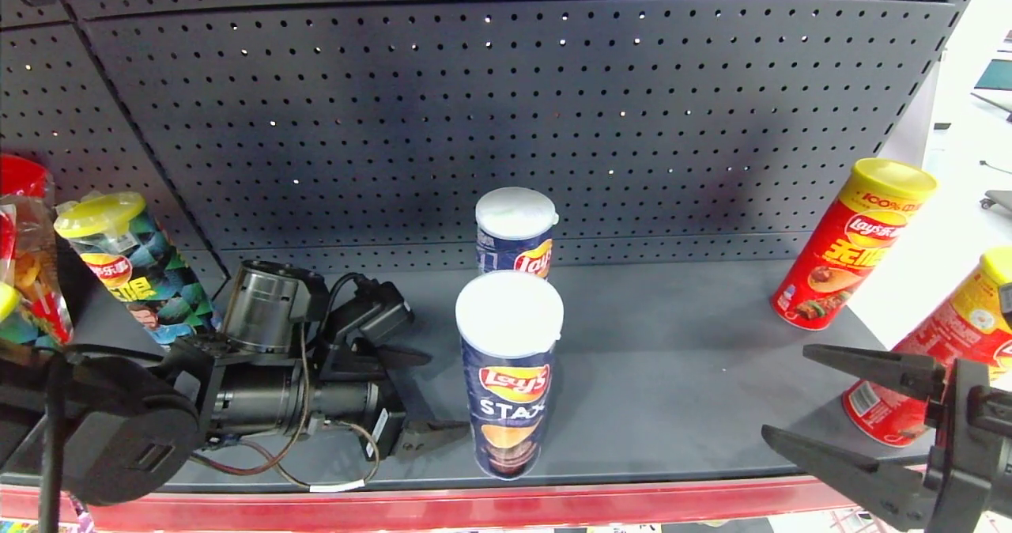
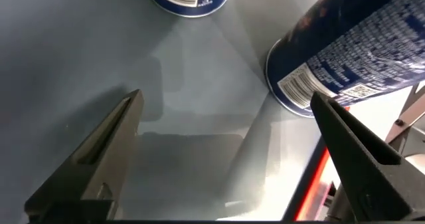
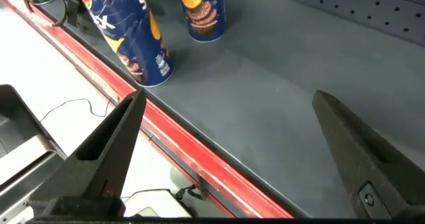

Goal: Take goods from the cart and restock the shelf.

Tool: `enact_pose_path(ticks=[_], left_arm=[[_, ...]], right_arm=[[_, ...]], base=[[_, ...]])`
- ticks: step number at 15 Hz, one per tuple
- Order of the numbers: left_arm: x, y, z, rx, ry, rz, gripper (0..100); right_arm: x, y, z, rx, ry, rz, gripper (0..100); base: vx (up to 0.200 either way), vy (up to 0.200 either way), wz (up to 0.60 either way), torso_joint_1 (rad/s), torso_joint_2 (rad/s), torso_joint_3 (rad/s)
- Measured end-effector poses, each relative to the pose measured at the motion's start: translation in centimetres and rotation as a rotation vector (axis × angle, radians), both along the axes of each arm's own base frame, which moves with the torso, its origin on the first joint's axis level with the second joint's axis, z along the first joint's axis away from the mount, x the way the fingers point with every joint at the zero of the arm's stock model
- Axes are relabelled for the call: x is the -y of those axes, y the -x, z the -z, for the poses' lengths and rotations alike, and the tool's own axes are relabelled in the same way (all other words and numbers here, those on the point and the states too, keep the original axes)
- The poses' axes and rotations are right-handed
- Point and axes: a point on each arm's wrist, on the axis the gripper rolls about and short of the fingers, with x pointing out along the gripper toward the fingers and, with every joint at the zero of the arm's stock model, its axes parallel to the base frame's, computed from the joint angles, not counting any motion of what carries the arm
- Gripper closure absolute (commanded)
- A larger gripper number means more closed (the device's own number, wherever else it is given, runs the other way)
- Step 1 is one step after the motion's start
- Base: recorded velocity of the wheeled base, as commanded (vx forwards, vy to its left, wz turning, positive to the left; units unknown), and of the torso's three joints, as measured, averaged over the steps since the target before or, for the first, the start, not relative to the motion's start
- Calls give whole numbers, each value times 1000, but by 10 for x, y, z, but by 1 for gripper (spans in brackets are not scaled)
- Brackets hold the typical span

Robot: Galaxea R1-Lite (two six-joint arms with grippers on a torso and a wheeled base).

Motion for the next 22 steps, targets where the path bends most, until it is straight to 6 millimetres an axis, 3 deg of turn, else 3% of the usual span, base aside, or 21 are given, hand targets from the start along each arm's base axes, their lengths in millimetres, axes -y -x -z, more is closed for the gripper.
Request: enact_pose_path(ticks=[5, 8, 14, 17, 22], left_arm=[[1, -1, 4, -13, -6, 0, 0], [-8, 13, 9, -42, -21, -5, 0], [-49, 61, -12, 31, 8, -95, 0], [-70, 81, -25, 96, -15, -217, 0], [-90, 131, -37, 100, -87, -328, 0]], right_arm=[[3, 2, -1, 10, -5, 11, 0], [4, 3, -1, 15, -7, 20, 0], [15, 18, -4, 72, -34, 43, 0], [23, 35, -3, 126, -57, 37, 0], [44, 76, 23, 200, -93, 48, 0]], base=[[0, 0, 0, 0, 0, 0], [0, 0, 0, 0, 0, 0], [0, 0, 0, 0, 0, 0], [0, 0, 0, 0, 0, 0], [0, 0, 0, 0, 0, 0]])
